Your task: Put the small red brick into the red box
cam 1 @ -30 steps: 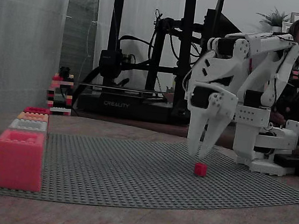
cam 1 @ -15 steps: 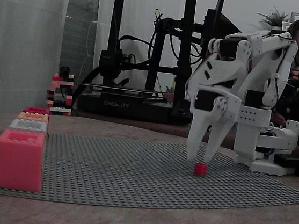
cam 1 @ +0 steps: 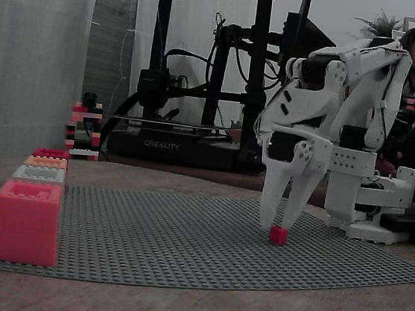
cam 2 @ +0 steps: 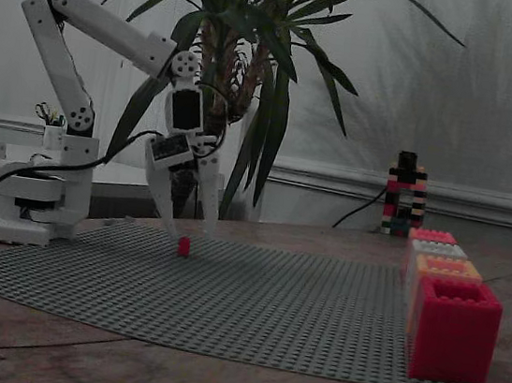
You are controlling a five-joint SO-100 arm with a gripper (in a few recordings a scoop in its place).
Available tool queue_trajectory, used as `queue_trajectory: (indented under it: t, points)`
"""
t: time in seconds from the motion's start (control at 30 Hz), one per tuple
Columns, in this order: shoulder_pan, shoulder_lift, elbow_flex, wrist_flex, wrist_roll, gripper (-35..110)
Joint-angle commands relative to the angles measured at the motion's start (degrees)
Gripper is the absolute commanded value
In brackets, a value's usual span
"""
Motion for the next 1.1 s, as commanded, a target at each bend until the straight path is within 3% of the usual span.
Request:
queue_trajectory:
  t: [0.0, 0.27, 0.4, 0.63, 1.07]
  points:
    - [-0.9, 0.1, -1.8, -1.1, -0.8, 18]
    - [-0.8, -2.1, -1.8, -2.8, -1.1, 12]
    - [-0.8, -2.8, -1.7, -3.5, -1.1, 0]
    - [0.4, -4.3, -2.4, -8.4, -0.4, 0]
    - [24.1, -18.8, -27.9, -16.0, 8.7, 0]
